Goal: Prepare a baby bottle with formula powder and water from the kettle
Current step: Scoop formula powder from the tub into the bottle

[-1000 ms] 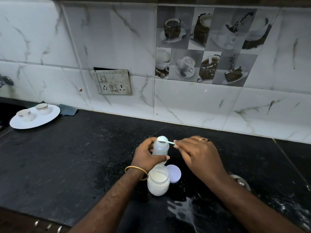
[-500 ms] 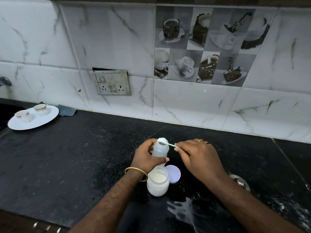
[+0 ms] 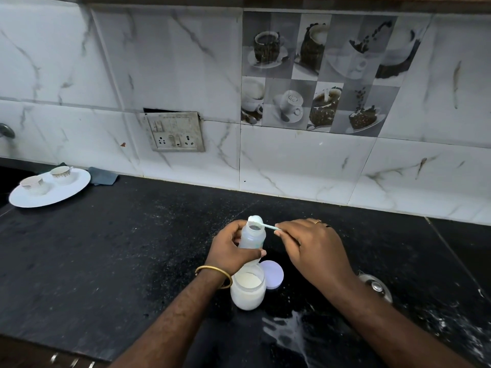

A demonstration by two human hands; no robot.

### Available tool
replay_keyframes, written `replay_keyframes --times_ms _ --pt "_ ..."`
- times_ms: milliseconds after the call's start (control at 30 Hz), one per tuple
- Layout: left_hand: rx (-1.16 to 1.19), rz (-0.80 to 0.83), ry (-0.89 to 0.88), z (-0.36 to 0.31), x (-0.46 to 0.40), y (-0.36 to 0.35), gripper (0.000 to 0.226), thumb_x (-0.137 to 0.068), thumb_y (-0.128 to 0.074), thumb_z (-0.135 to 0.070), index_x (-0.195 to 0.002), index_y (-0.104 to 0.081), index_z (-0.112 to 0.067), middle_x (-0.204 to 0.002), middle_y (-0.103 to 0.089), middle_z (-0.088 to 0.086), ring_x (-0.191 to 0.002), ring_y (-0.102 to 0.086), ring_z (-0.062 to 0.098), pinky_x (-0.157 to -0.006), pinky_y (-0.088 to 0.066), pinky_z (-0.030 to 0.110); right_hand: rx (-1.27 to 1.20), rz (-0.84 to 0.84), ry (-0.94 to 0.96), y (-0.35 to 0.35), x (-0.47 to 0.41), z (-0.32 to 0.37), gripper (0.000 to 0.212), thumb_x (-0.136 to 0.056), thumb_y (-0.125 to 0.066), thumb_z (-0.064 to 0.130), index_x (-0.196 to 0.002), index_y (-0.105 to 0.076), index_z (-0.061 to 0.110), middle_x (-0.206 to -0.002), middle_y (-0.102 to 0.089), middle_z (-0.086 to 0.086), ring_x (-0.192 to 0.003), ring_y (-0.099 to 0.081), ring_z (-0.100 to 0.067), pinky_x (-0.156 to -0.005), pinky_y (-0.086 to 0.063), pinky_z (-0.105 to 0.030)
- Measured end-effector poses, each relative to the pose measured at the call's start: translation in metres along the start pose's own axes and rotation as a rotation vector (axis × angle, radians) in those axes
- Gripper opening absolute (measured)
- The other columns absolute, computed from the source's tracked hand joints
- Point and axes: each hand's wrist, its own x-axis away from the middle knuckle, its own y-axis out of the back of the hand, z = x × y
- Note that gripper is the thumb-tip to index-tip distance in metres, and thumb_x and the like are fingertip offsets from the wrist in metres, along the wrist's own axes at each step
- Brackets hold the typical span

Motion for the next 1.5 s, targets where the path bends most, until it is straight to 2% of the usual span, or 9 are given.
replay_keyframes --times_ms 300,467,567,767,867,1000,1100,1267,1500 --pt "-0.002 0.013 -0.003 0.002 0.002 -0.001 0.058 -0.055 -0.093 -0.017 -0.105 -0.066 -0.032 -0.102 -0.072 -0.009 -0.097 -0.068 0.012 -0.085 -0.058 0.032 -0.032 0.09 -0.115 0.003 0.002 0.002 0.009 -0.09 -0.066 0.031 -0.09 -0.075 0.028 -0.076 -0.072 0.008 -0.069 -0.066 -0.02 -0.059 -0.053 -0.035" --pt "0.024 0.013 0.007 0.003 0.002 -0.001 0.057 -0.055 -0.093 -0.013 -0.102 -0.066 -0.033 -0.101 -0.073 -0.007 -0.097 -0.069 0.015 -0.083 -0.058 0.03 -0.582 0.133 -0.558 0.006 -0.002 0.005 0.007 -0.089 -0.073 0.021 -0.085 -0.078 0.024 -0.067 -0.071 0.01 -0.053 -0.057 -0.003 -0.057 -0.05 -0.025" --pt "0.021 0.016 0.007 0.003 0.001 0.002 0.057 -0.056 -0.093 -0.012 -0.102 -0.066 -0.032 -0.102 -0.072 -0.008 -0.096 -0.068 0.012 -0.08 -0.055 0.022 -0.915 0.189 -0.869 0.01 -0.007 0.006 0.008 -0.091 -0.071 0.018 -0.087 -0.077 0.017 -0.082 -0.079 -0.001 -0.058 -0.061 -0.01 -0.057 -0.047 -0.023" --pt "0.024 -0.004 0.024 0.008 0.0 0.012 0.06 -0.058 -0.093 -0.012 -0.108 -0.065 -0.027 -0.105 -0.07 -0.008 -0.097 -0.067 0.011 -0.079 -0.054 0.022 -1.073 0.215 -1.085 0.008 -0.006 -0.001 0.01 -0.096 -0.065 0.021 -0.097 -0.073 0.014 -0.087 -0.079 -0.003 -0.056 -0.06 -0.007 -0.05 -0.044 -0.02" --pt "0.032 -0.055 0.037 0.014 -0.002 0.02 0.06 -0.056 -0.094 -0.013 -0.106 -0.065 -0.026 -0.103 -0.072 -0.003 -0.096 -0.068 0.017 -0.077 -0.057 0.026 -0.969 0.256 -1.044 -0.004 0.001 -0.004 0.011 -0.096 -0.064 0.02 -0.093 -0.074 0.017 -0.087 -0.078 -0.004 -0.06 -0.06 -0.009 -0.052 -0.045 -0.022" --pt "0.029 -0.094 0.034 0.016 -0.003 0.031 0.057 -0.055 -0.094 -0.014 -0.102 -0.066 -0.031 -0.103 -0.072 -0.003 -0.094 -0.068 0.02 -0.08 -0.059 0.035 -0.556 0.34 -0.667 -0.028 0.012 -0.006 0.012 -0.091 -0.068 0.016 -0.088 -0.079 0.019 -0.077 -0.07 0.008 -0.066 -0.062 0.001 -0.065 -0.047 -0.015" --pt "0.027 -0.097 0.021 0.014 -0.002 0.035 0.055 -0.056 -0.094 -0.013 -0.097 -0.065 -0.035 -0.101 -0.072 -0.005 -0.094 -0.068 0.019 -0.082 -0.059 0.037 -0.348 0.535 -0.443 -0.048 0.014 0.0 0.014 -0.088 -0.067 0.02 -0.086 -0.079 0.027 -0.084 -0.065 0.014 -0.085 -0.064 -0.005 -0.079 -0.051 -0.027" --pt "0.015 -0.093 0.012 0.012 0.0 0.037 0.055 -0.056 -0.094 -0.016 -0.098 -0.065 -0.036 -0.102 -0.071 -0.006 -0.094 -0.067 0.018 -0.082 -0.058 0.037 -0.239 0.705 -0.387 -0.065 0.01 0.017 0.013 -0.079 -0.076 0.034 -0.09 -0.07 0.031 -0.092 -0.072 0.011 -0.089 -0.067 -0.01 -0.078 -0.054 -0.031" --pt "0.032 -0.06 -0.008 0.001 -0.001 0.03 0.056 -0.057 -0.094 -0.012 -0.099 -0.065 -0.035 -0.103 -0.071 -0.005 -0.094 -0.068 0.016 -0.078 -0.057 0.028 -0.162 0.76 -0.251 -0.079 0.012 0.022 0.007 -0.086 -0.071 0.028 -0.09 -0.073 0.022 -0.098 -0.062 0.012 -0.09 -0.059 -0.01 -0.074 -0.042 -0.027"
